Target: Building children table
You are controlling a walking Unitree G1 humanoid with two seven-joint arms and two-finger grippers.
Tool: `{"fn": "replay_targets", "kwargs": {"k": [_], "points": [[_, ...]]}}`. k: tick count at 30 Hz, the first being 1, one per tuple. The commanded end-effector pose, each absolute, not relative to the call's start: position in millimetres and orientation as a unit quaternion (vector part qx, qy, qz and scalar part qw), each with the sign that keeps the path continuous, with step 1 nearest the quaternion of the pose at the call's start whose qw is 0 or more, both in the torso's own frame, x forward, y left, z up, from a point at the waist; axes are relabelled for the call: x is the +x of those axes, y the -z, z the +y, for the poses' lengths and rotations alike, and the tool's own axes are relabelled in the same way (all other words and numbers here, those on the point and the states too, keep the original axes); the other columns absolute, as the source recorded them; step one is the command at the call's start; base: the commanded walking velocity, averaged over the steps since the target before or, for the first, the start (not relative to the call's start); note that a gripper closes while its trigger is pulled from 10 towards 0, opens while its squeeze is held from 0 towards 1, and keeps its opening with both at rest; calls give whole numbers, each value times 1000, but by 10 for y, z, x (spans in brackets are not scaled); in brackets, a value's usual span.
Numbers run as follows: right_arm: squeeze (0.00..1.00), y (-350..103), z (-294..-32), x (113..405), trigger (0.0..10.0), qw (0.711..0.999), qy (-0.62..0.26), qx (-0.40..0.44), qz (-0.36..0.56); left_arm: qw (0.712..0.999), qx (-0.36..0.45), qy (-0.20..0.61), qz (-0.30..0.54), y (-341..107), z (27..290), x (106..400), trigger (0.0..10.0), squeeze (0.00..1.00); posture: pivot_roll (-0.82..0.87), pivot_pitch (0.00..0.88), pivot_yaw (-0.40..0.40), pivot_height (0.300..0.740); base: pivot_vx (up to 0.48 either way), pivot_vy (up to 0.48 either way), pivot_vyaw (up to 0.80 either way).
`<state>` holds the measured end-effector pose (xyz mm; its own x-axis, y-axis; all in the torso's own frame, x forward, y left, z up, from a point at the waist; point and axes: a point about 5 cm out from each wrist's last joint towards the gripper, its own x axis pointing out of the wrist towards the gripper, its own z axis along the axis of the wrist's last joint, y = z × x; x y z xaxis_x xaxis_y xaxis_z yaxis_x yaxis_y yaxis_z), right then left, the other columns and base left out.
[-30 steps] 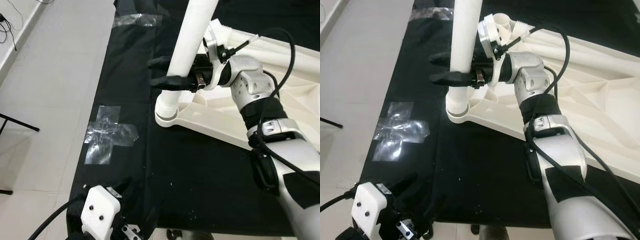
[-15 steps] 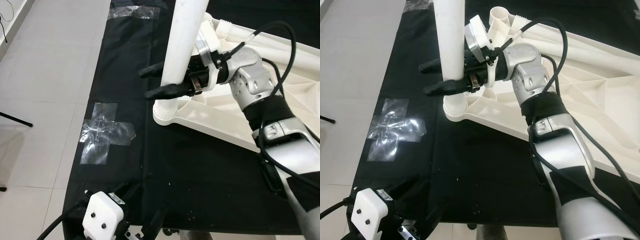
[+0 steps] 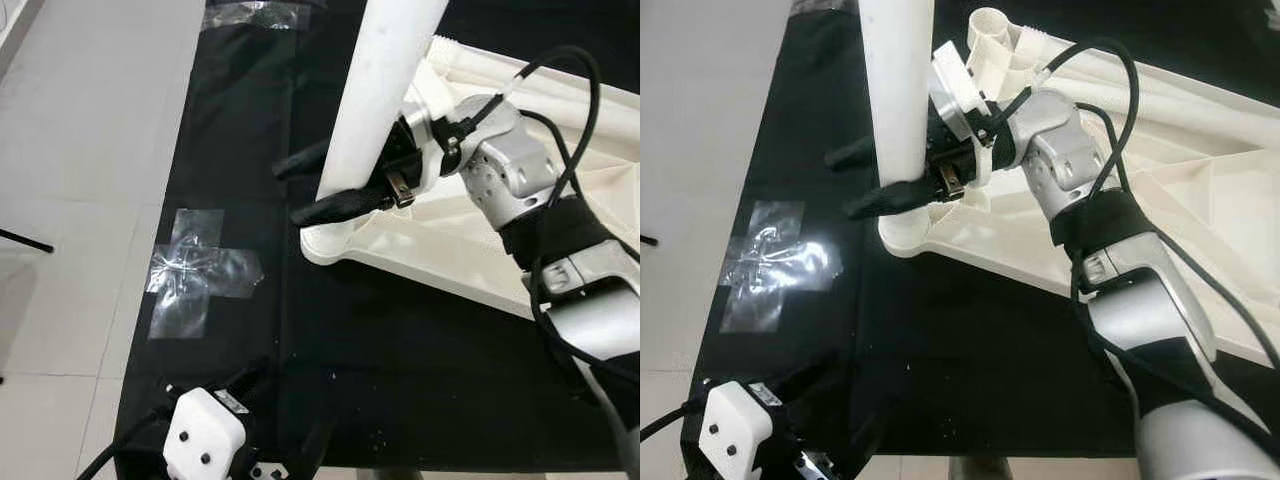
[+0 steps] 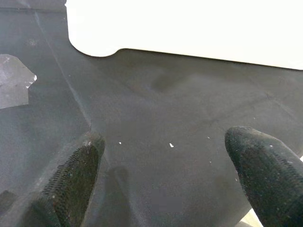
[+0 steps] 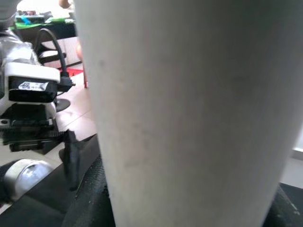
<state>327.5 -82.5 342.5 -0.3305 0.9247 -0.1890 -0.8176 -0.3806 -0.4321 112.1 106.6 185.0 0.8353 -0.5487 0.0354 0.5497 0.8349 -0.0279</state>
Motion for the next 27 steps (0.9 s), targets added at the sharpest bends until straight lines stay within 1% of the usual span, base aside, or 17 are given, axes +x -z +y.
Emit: {"fn": "replay_targets", "kwargs": {"k": [1,8,19,23,24,25,27], "points": [[0,-3130,-777,3268,10000,517,-828,-208,-64,957,-15,288,-5,-1835,1065,1082,10000,0,107,486,-105,740,0,0,0],[0,-3033,-778,3205,10000,498,-837,-218,-58,957,-13,288,-8,-1839,1052,1091,10000,0,107,488,-100,740,0,0,0],[0,-2854,-860,3147,10000,484,-840,-243,-35,957,-13,290,-9,-1844,1057,1104,10000,0,102,487,-91,740,0,0,0],[0,-2870,-846,3171,10000,488,-841,-232,-33,957,-12,291,-8,-1844,1059,1106,10000,0,100,486,-92,740,0,0,0],[0,-2900,-832,3202,10000,498,-839,-216,-35,957,-12,290,-8,-1844,1059,1106,10000,0,99,481,-95,740,0,0,0],[0,-2900,-832,3202,10000,498,-839,-216,-35,957,-12,290,-8,-1844,1059,1106,10000,0,99,481,-95,740,0,0,0],[0,-2939,-806,3272,10000,517,-833,-192,-42,957,-12,289,-9,-1845,1058,1108,10000,0,98,480,-96,740,0,0,0]]}}
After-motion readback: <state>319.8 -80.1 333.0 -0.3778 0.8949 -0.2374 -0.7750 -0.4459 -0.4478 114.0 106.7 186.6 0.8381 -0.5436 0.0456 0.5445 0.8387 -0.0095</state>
